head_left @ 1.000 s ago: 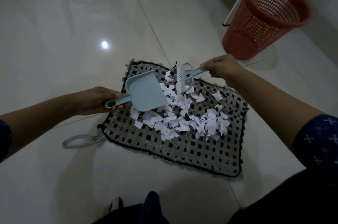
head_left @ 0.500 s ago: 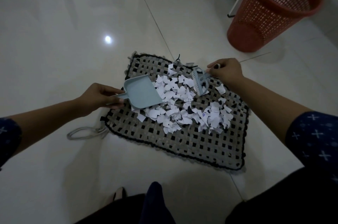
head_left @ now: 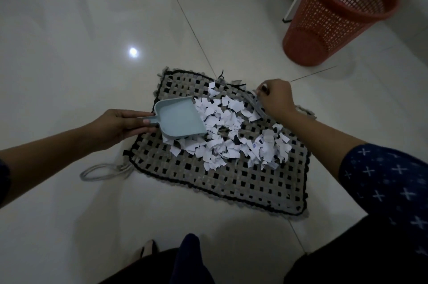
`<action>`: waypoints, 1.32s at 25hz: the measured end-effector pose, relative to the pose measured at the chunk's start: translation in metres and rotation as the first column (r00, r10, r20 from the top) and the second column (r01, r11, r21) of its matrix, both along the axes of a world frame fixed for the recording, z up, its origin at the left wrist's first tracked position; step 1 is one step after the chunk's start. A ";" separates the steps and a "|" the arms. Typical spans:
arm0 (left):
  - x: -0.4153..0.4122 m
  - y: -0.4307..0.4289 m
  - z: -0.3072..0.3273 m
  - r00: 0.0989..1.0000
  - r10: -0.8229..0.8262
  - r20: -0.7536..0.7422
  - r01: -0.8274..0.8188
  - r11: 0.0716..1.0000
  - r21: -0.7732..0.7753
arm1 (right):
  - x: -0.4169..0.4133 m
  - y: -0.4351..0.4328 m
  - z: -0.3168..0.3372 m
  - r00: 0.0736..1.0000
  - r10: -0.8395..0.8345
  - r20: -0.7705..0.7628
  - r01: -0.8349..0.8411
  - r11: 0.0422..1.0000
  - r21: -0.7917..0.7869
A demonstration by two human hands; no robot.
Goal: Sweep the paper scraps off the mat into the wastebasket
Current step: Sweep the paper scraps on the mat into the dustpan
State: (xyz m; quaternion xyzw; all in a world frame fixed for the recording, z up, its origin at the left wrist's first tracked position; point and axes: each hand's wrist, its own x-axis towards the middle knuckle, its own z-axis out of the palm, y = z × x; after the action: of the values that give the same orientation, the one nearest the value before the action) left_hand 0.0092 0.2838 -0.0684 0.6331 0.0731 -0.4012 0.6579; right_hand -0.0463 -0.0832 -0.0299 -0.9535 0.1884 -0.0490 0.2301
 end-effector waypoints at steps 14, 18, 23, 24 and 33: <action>-0.002 0.059 0.004 0.997 0.077 0.012 -0.077 0.996 0.044 | 0.042 0.042 0.012 0.977 0.170 0.125 -0.184 0.977 0.104; 0.001 0.072 0.006 0.995 0.098 0.027 -0.100 0.993 0.069 | 0.081 0.042 0.004 0.939 0.344 0.033 -0.344 0.939 0.004; -0.004 0.079 0.004 0.995 0.102 -0.004 -0.102 0.992 0.070 | 0.086 0.062 -0.006 0.862 0.487 -0.140 -0.498 0.865 -0.056; -0.005 0.081 0.003 0.994 0.110 -0.007 -0.110 0.991 0.070 | 0.077 0.067 -0.007 0.828 0.537 -0.160 -0.551 0.833 -0.055; -0.001 0.109 -0.001 0.992 0.124 -0.034 -0.119 0.984 0.131 | 0.072 0.107 0.041 0.645 0.757 -0.101 -0.758 0.651 0.037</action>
State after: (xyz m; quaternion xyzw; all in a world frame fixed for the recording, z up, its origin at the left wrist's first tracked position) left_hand 0.0087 0.3932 -0.0691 0.6599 0.1511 -0.3679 0.6374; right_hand 0.0257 0.0240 0.0114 -0.9472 -0.2153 0.1018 0.2149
